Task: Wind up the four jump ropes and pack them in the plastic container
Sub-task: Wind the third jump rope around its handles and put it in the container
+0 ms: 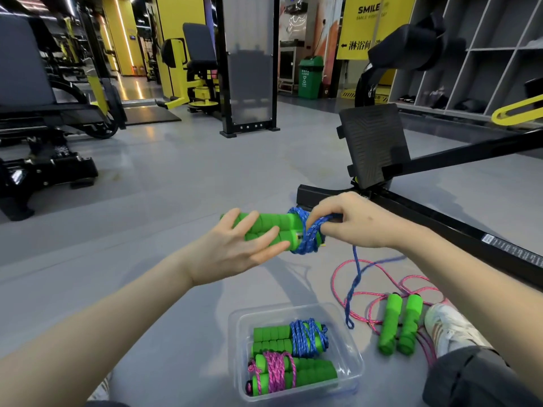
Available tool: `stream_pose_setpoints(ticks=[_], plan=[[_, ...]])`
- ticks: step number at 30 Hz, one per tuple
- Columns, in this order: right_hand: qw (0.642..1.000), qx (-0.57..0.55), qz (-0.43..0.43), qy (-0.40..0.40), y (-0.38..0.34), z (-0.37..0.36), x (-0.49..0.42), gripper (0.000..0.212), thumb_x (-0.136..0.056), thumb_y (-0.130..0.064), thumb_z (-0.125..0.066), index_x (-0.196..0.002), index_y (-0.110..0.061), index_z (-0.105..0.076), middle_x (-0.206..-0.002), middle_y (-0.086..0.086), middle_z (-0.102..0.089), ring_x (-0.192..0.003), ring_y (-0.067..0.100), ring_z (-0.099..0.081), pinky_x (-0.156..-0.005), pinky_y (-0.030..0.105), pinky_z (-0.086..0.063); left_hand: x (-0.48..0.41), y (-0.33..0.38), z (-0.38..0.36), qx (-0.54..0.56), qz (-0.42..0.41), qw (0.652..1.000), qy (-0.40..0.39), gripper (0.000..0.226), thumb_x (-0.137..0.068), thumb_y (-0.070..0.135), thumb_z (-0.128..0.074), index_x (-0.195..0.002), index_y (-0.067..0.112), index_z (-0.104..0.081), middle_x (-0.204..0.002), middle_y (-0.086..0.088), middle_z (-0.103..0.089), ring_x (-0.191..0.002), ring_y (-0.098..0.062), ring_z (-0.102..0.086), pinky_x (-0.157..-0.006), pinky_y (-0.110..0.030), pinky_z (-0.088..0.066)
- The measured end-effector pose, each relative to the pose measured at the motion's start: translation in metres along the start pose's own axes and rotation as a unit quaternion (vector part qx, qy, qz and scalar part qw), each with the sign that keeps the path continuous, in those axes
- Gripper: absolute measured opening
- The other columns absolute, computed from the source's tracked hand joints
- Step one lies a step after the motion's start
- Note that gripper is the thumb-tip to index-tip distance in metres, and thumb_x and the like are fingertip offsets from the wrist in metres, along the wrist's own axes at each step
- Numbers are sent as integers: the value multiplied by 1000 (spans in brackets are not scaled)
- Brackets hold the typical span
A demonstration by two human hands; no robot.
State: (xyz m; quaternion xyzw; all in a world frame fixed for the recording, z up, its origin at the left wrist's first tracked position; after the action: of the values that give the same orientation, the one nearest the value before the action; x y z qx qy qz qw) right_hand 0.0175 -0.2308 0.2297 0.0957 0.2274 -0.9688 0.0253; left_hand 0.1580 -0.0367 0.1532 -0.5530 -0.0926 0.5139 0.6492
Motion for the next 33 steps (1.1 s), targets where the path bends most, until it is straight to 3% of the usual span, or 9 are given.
stream_pose_setpoints(ticks=[5, 8, 12, 16, 19, 22, 24, 27, 33], plan=[[996, -46, 41, 71, 23, 0, -5, 33, -81, 6, -57, -90, -21, -75, -73, 6, -49, -64, 7, -45, -63, 11, -33, -8, 18, 8, 46, -40, 997, 39, 40, -96, 15, -47, -136, 20, -45, -128, -3, -50, -102, -37, -53, -77, -43, -45], [997, -57, 41, 32, 41, -4, -2, 41, -84, 9, -53, -107, -21, -69, -80, 19, -51, -68, 6, -44, -66, 11, -35, -19, 26, 15, 71, -37, 995, 61, 39, -97, 14, -46, -136, 19, -45, -129, -2, -50, -104, -36, -53, -75, -43, -47], [987, -158, -10, -17, 53, -17, 2, 48, -87, 7, -41, -112, -28, -64, -84, 0, -58, -78, 4, -50, -79, 18, -39, -32, 27, 20, 74, -31, 993, 85, 40, -96, 14, -48, -136, 19, -44, -129, -2, -51, -104, -37, -54, -77, -43, -46], [948, -315, -38, -26, 55, -14, 9, 39, -96, 0, -42, -116, -25, -65, -74, -9, -58, -75, 7, -52, -76, 21, -43, -38, 21, 26, 77, -5, 991, 105, 39, -95, 18, -53, -134, 19, -47, -127, -2, -53, -100, -36, -57, -78, -41, -47], [887, -440, -84, -109, 63, -20, 9, 32, -95, 2, -39, -114, -12, -61, -84, 1, -67, -75, 10, -65, -68, 22, -53, -44, 19, 29, 70, 8, 990, 122, 37, -96, 19, -52, -133, 20, -47, -127, -1, -53, -100, -36, -58, -79, -41, -46], [935, -311, -151, -79, 81, -42, 13, 21, -98, -6, -35, -96, -9, -56, -115, 23, -61, -85, 27, -64, -88, 43, -54, -48, 19, 27, 46, 27, 989, 135, 37, -96, 18, -50, -132, 21, -46, -128, 0, -51, -102, -35, -56, -80, -42, -46], [946, -277, -152, -68, 84, -57, 18, 17, -96, -3, -43, -87, -9, -55, -98, 17, -67, -85, 30, -64, -91, 40, -52, -45, 16, 22, 25, 41, 991, 122, 36, -96, 15, -47, -132, 20, -46, -128, -2, -49, -103, -35, -53, -78, -43, -46], [903, -385, -130, -137, 46, -66, 15, 20, -98, -10, -41, -87, -8, -57, -51, 4, -49, -49, 17, -56, -86, 41, -53, -27, 5, 10, -15, 60, 995, 77, 38, -96, 11, -45, -134, 18, -46, -128, -5, -48, -100, -37, -51, -75, -45, -43], [918, -320, -133, -194, 18, -49, 9, 14, -98, -14, -44, -96, -8, -56, -41, 1, -37, -35, 16, -48, -71, 36, -57, 8, -6, -4, -47, 73, 996, -11, 39, -96, 7, -41, -133, 15, -47, -122, -9, -57, -92, -40, -57, -72, -44, -44]])
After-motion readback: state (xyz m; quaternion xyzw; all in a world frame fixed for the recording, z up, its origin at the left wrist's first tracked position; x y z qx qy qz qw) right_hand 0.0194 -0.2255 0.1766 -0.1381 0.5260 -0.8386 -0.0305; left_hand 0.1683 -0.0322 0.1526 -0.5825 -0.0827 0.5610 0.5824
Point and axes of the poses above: each hand's wrist, its own x-axis away from the middle knuckle, its own z-axis out of the back of the hand, y = z × x, the point moved 1 cm from there along -x, towards the middle knuckle
